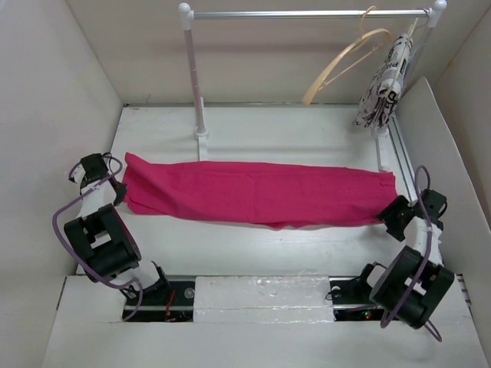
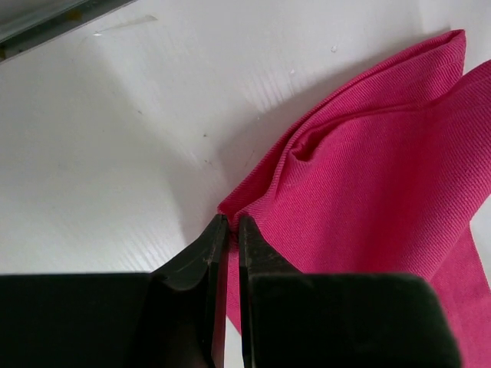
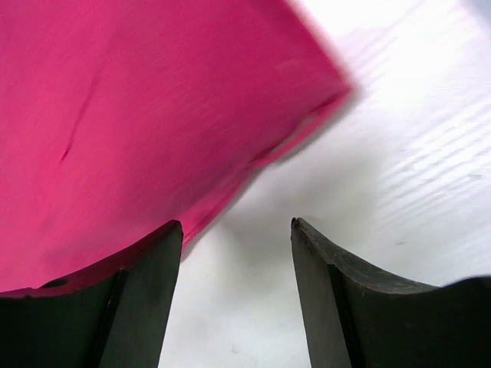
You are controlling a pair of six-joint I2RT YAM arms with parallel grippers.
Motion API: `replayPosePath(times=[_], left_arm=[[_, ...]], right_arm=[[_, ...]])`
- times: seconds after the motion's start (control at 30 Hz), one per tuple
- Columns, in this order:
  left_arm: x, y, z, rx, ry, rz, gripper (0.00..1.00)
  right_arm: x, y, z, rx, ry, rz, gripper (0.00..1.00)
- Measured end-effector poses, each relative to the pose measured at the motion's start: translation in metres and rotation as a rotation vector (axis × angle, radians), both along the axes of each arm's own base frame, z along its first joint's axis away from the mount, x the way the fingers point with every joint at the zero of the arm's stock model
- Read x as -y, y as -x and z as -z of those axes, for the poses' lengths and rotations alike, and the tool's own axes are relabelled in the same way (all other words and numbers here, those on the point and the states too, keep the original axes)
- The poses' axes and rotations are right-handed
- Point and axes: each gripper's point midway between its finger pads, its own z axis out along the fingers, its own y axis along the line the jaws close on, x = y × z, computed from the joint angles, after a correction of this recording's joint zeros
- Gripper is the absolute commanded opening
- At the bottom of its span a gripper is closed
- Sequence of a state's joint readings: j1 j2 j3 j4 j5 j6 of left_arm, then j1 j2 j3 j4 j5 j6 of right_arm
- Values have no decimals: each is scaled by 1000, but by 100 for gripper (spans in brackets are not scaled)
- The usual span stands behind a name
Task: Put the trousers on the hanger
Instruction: Fold the trousers at the center of the board.
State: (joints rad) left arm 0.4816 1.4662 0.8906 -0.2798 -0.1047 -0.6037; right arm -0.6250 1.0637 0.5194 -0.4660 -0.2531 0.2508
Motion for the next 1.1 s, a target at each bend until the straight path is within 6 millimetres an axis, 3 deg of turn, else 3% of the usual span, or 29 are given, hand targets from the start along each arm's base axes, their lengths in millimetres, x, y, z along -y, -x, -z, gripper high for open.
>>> replayPosePath(times=[0.13,0.23,0.27,0.33,0.37,0.5,0.63,0.77,0.8,0.87,0.9,0.93,0.97,1.0,1.1], left_arm=[[4,-2,8,-8,37,-3,0],[7,-3,14,-20,50,-2,0],[8,-4,14,-21,52,-1,0],[9,-4,16,-27,52,2,0],[10,-5,16,-30,52,3,0],[5,-2,20,-62,42,-8,0],[-5,5,27,-136,21,-34,0],[-6,15,35,-218,7,-40,0],[-6,16,35,-225,7,-41,0],[-6,18,36,-230,7,-44,0],[-6,18,36,-231,7,-47,2],[-6,19,35,-232,6,-53,10],[-7,21,34,-234,0,-62,23],[-9,23,31,-235,-7,-69,43],[-18,30,16,-215,-39,-112,52]], right_arm=[[26,-3,14,-8,-33,129,65],[42,-19,14,23,-35,175,63],[46,-26,14,45,-42,185,45],[50,-37,17,75,-71,197,23],[49,-41,20,77,-99,204,1],[63,-44,21,77,-159,260,0],[88,-34,17,67,-146,347,0],[89,-31,19,48,-149,355,0],[89,-31,19,44,-145,351,3],[86,-33,21,31,-126,329,21],[84,-34,21,25,-112,311,43],[83,-36,20,21,-103,299,52],[82,-39,17,29,-90,278,59],[81,-42,13,34,-73,258,66],[78,-42,4,46,-51,236,67]])
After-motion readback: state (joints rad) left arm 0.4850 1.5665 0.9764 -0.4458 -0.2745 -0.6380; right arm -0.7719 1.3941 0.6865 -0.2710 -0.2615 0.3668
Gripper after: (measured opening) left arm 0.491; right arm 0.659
